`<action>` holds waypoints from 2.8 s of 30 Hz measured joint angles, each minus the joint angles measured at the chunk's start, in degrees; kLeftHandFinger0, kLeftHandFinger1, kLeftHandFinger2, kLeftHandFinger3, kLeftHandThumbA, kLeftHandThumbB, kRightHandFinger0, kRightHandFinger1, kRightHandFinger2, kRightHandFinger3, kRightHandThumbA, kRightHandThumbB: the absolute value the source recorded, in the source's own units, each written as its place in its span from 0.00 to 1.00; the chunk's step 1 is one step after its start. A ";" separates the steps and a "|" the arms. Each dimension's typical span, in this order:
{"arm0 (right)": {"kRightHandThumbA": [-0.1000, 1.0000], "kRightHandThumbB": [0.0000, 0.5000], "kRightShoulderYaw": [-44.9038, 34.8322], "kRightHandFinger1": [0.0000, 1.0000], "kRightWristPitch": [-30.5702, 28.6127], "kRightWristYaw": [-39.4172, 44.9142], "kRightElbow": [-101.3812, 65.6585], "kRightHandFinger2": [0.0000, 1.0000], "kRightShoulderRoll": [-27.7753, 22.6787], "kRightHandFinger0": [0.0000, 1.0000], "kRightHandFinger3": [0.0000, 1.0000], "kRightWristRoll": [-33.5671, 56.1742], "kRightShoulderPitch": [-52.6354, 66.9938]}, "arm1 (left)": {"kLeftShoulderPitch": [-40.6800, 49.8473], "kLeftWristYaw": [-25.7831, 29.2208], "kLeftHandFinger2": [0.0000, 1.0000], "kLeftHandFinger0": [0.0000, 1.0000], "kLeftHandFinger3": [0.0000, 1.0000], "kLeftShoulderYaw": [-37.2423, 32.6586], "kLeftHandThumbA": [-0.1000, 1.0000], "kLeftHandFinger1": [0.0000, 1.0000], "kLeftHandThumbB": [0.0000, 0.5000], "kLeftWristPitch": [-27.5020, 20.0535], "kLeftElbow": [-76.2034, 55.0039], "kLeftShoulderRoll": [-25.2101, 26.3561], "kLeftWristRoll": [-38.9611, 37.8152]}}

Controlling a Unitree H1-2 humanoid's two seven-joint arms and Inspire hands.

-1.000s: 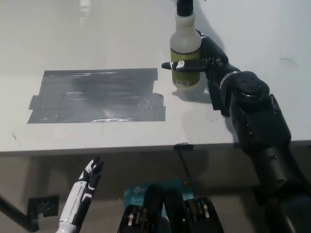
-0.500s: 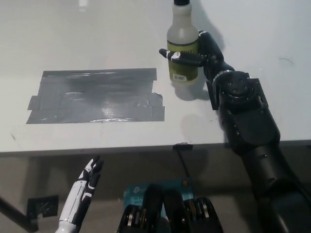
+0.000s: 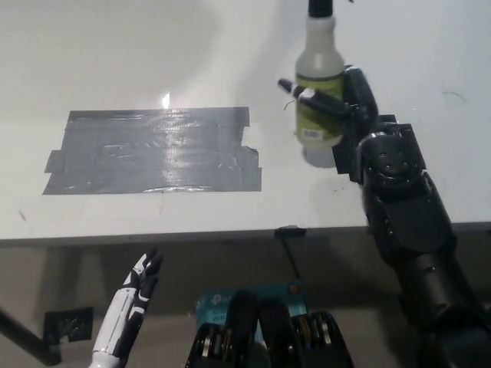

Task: A person hands a spray bottle to the robot which it grabs with its right hand and places on the black spot infront of it on the table

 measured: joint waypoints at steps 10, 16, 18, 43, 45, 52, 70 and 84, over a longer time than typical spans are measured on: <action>0.97 0.90 -5.69 0.07 -5.19 -4.33 3.23 0.34 -2.52 0.00 0.33 0.14 2.72 | 0.77 0.01 1.00 1.00 1.00 0.01 1.00 1.00 0.04 0.00 0.08 0.00 0.00; 1.00 0.78 -7.13 0.05 -8.44 -7.07 6.82 0.31 -2.44 0.00 0.33 0.03 4.66 | 0.82 0.01 1.00 1.00 1.00 0.00 1.00 1.00 0.00 0.03 0.16 -0.01 -0.02; 1.00 0.71 -7.20 0.04 -9.10 -7.50 7.13 0.29 -2.43 0.00 0.32 0.02 4.67 | 0.82 0.01 1.00 1.00 1.00 0.00 1.00 1.00 0.01 0.04 0.18 0.00 -0.02; 0.92 0.68 -6.00 0.10 -23.76 -21.99 10.59 0.37 0.70 0.00 0.48 -2.20 4.63 | 1.01 0.02 1.00 1.00 1.00 0.00 1.00 1.00 0.00 0.02 0.21 -0.01 -0.01; 0.96 0.69 -5.59 0.10 -24.53 -23.61 9.75 0.38 0.80 0.00 0.49 -2.54 4.60 | 1.01 0.02 1.00 1.00 1.00 0.00 1.00 1.00 0.00 0.00 0.20 -0.01 0.00; 0.94 0.71 -3.76 0.07 -26.73 -28.02 8.66 0.34 0.69 0.00 0.48 -3.90 3.99 | 1.00 0.02 1.00 1.00 1.00 0.01 1.00 1.00 0.02 -0.04 0.20 -0.01 0.06; 0.92 0.71 4.33 0.28 -30.41 -39.08 18.40 0.51 -0.70 0.07 0.53 -7.36 -0.02 | 0.97 0.01 1.00 1.00 1.00 0.06 1.00 1.00 0.01 -0.12 0.09 0.01 0.02; 0.90 0.68 5.46 0.50 -30.45 -41.16 21.25 0.77 -0.06 0.25 0.84 -6.07 -0.50 | 1.05 0.01 1.00 1.00 1.00 -0.12 1.00 1.00 0.00 -0.12 -0.10 -0.03 0.06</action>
